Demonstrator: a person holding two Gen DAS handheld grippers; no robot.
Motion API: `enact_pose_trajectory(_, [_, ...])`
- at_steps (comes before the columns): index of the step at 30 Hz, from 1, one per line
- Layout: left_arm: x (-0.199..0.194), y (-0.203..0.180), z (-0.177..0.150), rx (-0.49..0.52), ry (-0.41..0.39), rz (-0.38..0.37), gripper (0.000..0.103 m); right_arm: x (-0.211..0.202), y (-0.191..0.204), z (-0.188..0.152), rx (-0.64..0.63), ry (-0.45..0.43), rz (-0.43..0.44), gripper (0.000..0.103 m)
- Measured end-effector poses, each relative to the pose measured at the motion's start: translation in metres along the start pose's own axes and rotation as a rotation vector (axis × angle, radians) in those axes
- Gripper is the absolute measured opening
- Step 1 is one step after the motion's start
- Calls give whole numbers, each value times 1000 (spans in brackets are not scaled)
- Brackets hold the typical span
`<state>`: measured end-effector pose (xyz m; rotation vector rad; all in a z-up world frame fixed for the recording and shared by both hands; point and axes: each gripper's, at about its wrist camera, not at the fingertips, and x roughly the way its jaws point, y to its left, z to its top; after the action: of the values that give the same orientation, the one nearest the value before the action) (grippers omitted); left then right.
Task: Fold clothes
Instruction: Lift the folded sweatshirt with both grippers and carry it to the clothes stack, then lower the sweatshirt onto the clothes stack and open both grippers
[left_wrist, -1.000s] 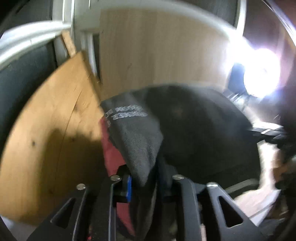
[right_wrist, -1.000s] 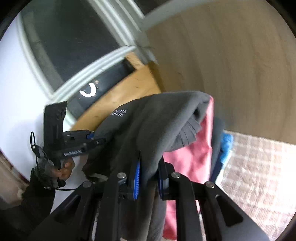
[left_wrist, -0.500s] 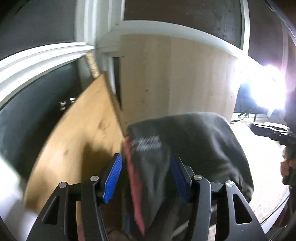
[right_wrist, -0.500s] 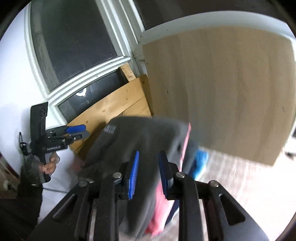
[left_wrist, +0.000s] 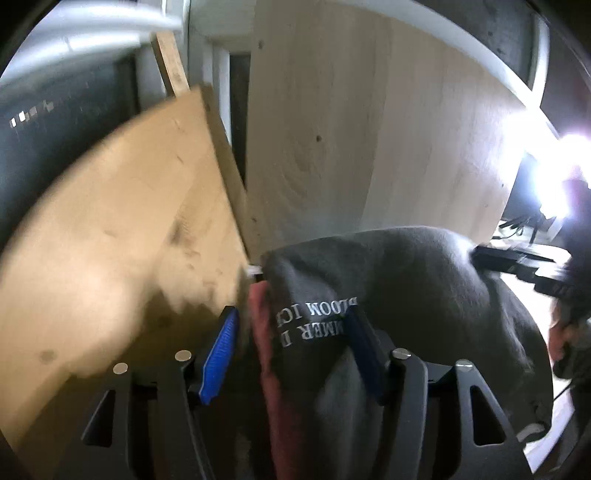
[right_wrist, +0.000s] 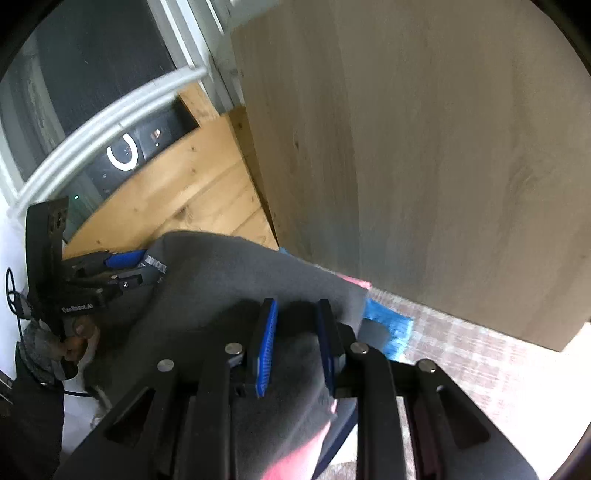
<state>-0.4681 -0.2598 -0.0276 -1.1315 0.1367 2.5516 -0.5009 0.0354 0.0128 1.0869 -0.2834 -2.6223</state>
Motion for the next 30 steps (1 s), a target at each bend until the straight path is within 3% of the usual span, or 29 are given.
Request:
enact_pose_trajectory(5, [-59,-8,-39,14,-69,-35,54,-60,40,-31,-62,-57,68,23])
enact_pose_trajectory(7, [-75,-14,-63,11,-70,-57,54,-74,57,-55,-94,-46,73,43])
enact_pose_trajectory(9, [-83,-18,-85,14,-51,-73,54,-76,69,-80,-104,-21,67,56])
enact_pose_trajectory(15, [-61,-20,-126,28,74,-68,54,-67,88,-137,-165,94,28,56])
enact_pose_trajectory(18, [-83,-20,-130,42,38,-39,54,-82,88,-142,-187,98,-4,55])
enact_pose_trajectory(20, [-100,-14,-119,25,-32,-71,54,-100,86,-139,-164,48,17,49])
enact_pose_trajectory(22, [-111,-9,-105,8,-91,-135,50,-102,86,-130,-140,16,37,5])
enact_pose_trajectory(23, [-110,-7,-97,5,-106,-175,31,-102,86,-125,-128,0,46,5])
enact_pose_trajectory(25, [-102,-4,-83,3,-115,-222,3,-103,86,-115,-104,-31,66,5])
enact_pose_trajectory(30, [-47,0,-63,21,-16,-171,2,-72,83,-109,-102,0,2,5])
